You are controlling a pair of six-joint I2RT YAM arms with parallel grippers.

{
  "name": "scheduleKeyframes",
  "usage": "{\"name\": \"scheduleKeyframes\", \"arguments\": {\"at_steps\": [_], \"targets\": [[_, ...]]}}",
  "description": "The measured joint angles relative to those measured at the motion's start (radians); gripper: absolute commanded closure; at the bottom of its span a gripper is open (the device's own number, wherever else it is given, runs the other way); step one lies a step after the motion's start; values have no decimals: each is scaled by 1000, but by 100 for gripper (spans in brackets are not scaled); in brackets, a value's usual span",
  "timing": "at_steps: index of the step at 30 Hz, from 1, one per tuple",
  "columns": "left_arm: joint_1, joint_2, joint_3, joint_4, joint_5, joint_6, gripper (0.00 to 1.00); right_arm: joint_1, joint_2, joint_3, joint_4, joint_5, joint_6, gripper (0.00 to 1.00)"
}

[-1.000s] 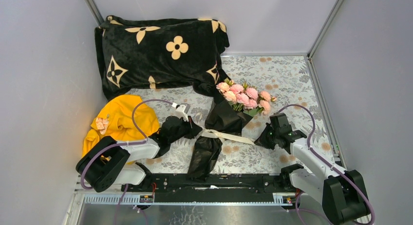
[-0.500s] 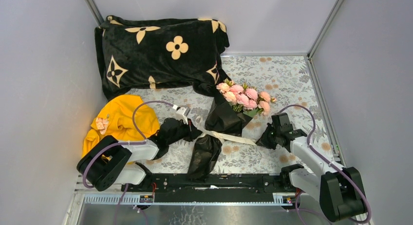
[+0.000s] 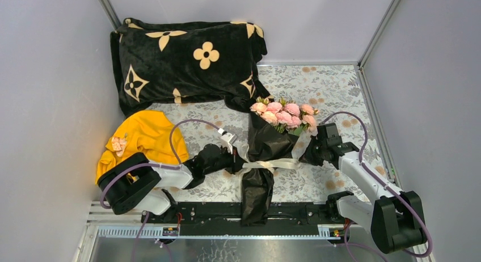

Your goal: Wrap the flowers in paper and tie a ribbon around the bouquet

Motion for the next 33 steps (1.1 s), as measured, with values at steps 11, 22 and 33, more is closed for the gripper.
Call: {"name": "scheduleKeyframes", "arguments": {"at_steps": [11, 22, 33], "targets": [[94, -211, 26, -293, -149, 53, 39, 0, -22, 0, -24, -19, -24, 100], [281, -559, 95, -554, 176, 445, 45, 0, -22, 21, -21, -120, -45, 100], [179, -486, 225, -920, 607, 1637, 25, 0, -21, 34, -14, -151, -60, 100]]}}
